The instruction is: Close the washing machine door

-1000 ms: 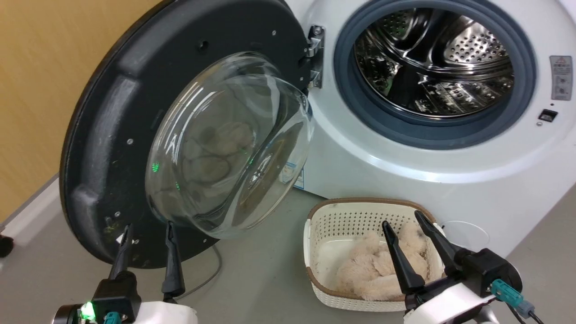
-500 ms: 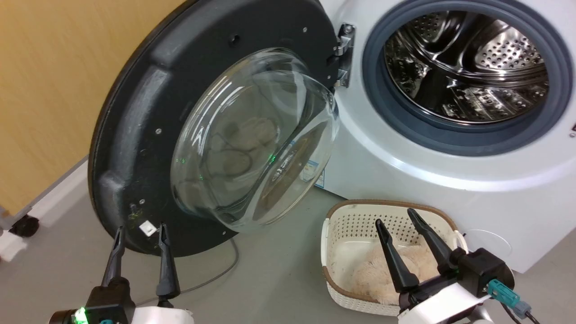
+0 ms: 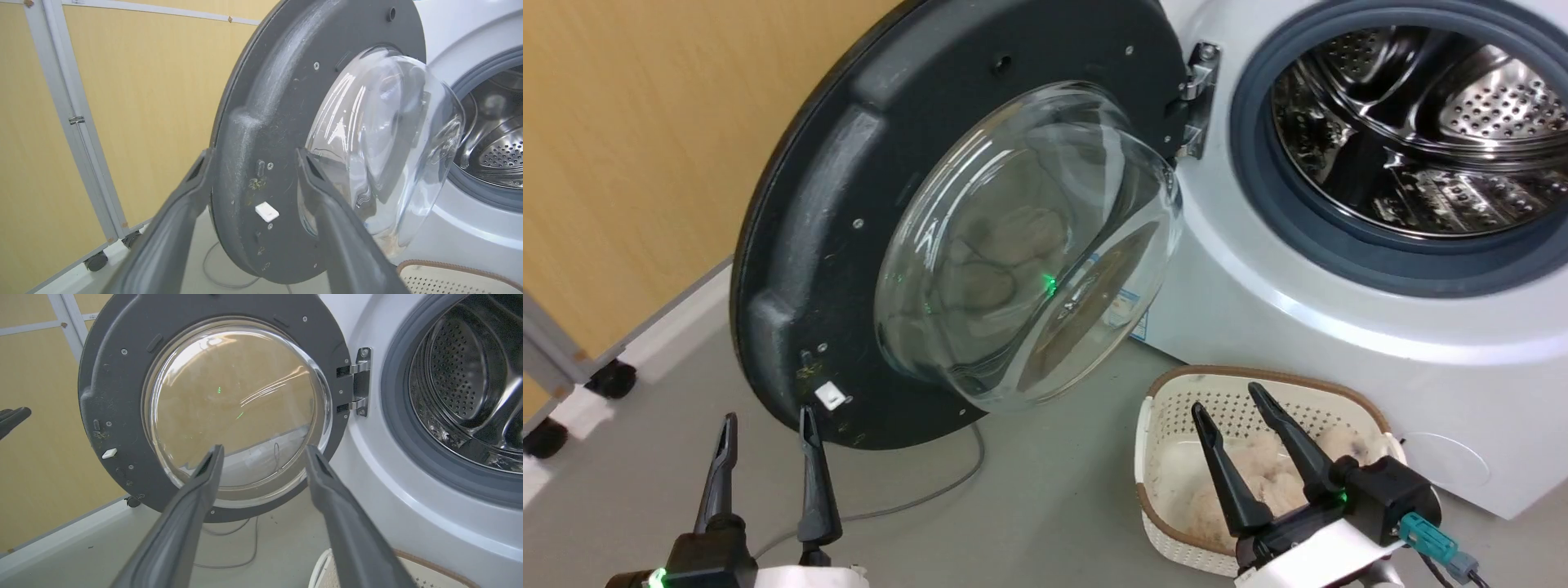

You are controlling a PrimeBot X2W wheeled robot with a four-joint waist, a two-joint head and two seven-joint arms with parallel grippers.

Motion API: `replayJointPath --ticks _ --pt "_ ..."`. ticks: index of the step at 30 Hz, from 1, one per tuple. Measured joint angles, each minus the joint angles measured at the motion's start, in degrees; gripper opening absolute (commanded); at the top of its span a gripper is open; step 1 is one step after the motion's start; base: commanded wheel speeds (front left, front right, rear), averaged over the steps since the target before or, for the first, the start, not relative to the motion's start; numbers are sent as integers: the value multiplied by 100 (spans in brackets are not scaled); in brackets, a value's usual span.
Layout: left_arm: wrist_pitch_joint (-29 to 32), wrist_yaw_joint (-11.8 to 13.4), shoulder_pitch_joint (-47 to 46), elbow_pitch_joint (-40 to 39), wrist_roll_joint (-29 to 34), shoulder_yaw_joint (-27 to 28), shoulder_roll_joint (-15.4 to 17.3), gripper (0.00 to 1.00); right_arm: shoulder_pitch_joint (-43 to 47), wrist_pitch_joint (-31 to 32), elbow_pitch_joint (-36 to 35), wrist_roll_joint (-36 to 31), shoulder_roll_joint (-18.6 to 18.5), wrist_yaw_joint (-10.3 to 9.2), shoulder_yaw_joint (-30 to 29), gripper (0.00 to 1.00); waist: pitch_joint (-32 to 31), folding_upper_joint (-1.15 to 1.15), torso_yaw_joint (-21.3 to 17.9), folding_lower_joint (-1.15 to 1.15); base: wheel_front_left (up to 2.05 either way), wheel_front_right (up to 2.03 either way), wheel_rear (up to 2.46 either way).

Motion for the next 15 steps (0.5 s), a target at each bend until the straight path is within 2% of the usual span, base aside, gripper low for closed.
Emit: replayJointPath --ticks 7,8,9,10,15 --pt "-40 44 31 -36 -7 5 -1 99 -27 -38 25 32 -2 0 40 100 17 0 65 0 0 0 0" --pt "-40 43 31 -36 -7 4 -3 78 -27 -38 25 33 -2 0 42 100 20 0 66 0 0 0 0" --pt "-40 41 31 -36 -7 4 -3 34 -27 -38 25 36 -2 0 40 100 21 0 67 0 0 0 0" --pt "-40 37 32 -37 -7 3 -3 0 -27 -38 25 36 -2 0 37 100 25 0 67 0 0 0 0" --pt "-41 9 27 -283 -246 114 -13 0 -27 -40 20 35 -3 0 10 100 65 0 70 0 0 0 0"
